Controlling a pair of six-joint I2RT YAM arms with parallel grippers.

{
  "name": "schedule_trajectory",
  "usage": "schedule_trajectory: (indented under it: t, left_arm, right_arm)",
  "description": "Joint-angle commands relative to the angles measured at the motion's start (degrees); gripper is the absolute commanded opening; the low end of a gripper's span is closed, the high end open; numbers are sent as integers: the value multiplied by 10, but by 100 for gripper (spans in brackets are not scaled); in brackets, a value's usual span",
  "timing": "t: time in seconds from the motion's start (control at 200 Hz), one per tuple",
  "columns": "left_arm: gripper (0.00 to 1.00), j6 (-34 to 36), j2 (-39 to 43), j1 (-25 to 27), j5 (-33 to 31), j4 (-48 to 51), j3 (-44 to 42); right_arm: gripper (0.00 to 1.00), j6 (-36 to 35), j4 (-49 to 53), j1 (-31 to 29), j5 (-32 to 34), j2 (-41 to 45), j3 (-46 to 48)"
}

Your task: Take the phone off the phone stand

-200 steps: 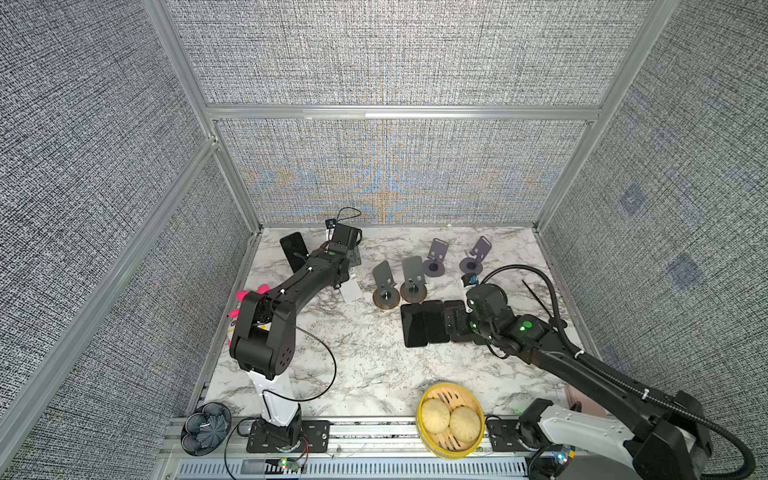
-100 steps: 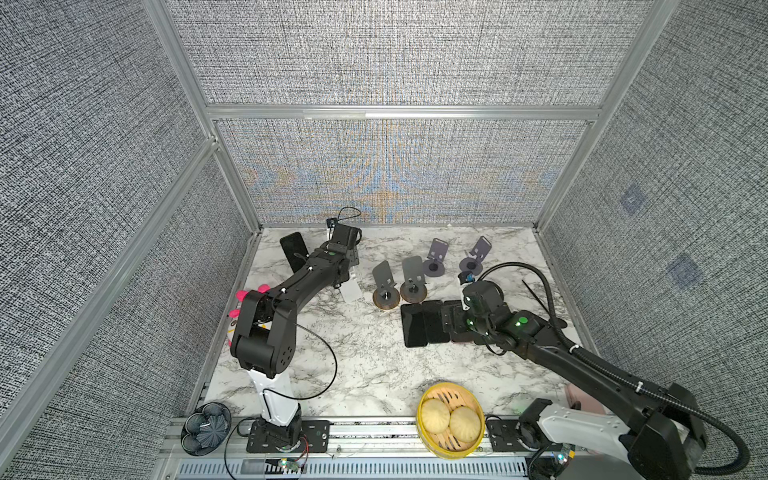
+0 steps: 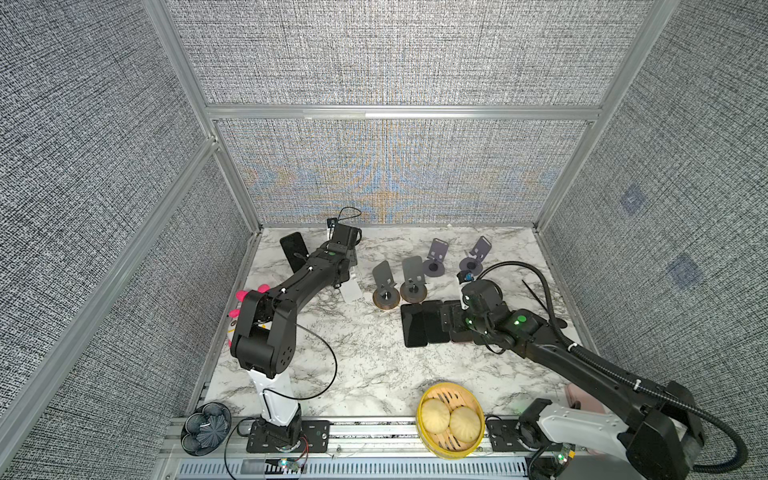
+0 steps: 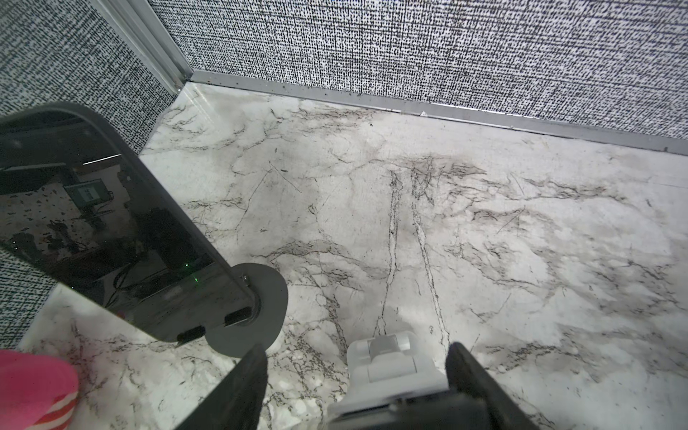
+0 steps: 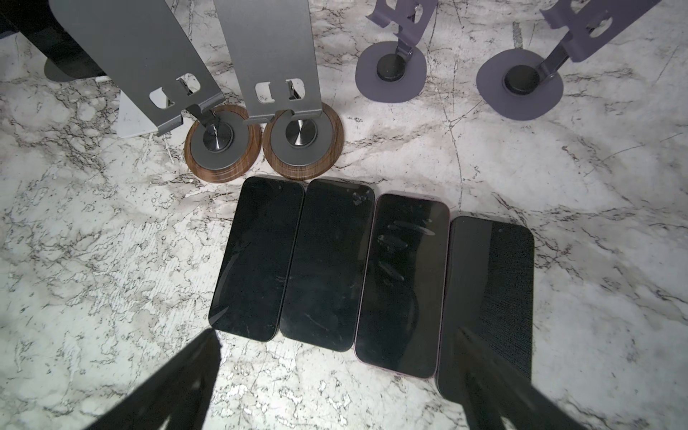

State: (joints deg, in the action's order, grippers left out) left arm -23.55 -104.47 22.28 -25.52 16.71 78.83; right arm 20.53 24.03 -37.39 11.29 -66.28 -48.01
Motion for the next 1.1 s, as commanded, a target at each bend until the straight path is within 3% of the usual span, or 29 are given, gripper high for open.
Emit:
schedule_trajectory:
  t: [0.0, 0.305, 0.5, 0.71, 0.985, 1.09]
  left_arm:
    - [70, 7, 10, -1, -8, 3, 1]
    - [66, -4, 36, -1, 10, 54, 22]
    - [63, -12, 50, -1, 59, 108, 47]
    - [61, -9, 73, -1, 116, 161, 58]
    - [54, -11, 126, -1, 129, 290, 58]
    - [52, -11, 151, -1, 169, 316, 46]
  right_arm:
    - [97, 4, 2, 0, -6, 3, -3]
    - [97, 6, 4, 0, -6, 12, -1]
    - [97, 7, -7, 0, -15, 19, -1]
    - [97, -21, -22, 1, -69, 14, -8]
    - [97, -36, -17, 1, -98, -13, -24]
    - [97, -42, -26, 1, -128, -26, -31]
